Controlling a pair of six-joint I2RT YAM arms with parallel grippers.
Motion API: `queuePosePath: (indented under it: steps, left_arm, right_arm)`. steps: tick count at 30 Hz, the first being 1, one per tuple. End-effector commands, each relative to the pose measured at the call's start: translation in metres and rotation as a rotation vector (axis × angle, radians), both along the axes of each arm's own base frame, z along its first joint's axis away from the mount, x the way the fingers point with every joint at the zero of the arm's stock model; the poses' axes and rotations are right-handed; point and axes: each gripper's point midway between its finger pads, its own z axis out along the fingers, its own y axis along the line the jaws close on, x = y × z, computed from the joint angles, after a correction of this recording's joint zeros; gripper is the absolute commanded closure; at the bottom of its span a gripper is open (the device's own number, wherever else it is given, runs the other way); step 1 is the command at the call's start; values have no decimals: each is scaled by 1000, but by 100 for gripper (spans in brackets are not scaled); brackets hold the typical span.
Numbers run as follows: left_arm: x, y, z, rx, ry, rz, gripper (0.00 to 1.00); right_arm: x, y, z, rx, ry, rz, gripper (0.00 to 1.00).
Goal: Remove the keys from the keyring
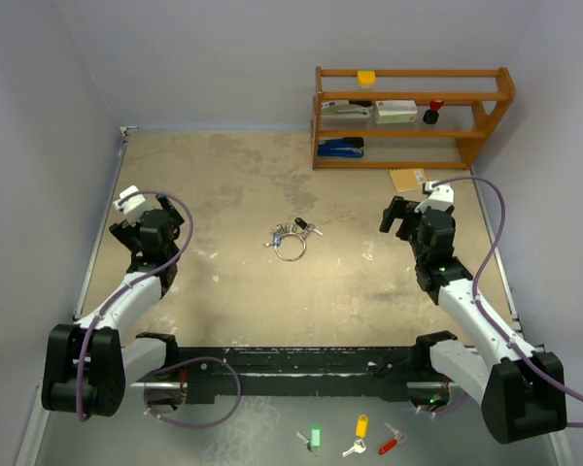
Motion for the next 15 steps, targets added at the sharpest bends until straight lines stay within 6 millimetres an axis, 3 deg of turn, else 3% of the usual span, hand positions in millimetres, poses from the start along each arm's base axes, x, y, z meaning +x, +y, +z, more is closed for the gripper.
queuePosePath:
  steps: [1,15]
  left_arm:
    - [6,-2,20,-14,-81,1,1]
    - [9,0,26,-25,-93,20,1]
  right_arm:
    - [8,0,27,31,-63,-25,0]
    - [9,-3,31,21,-67,-35,0]
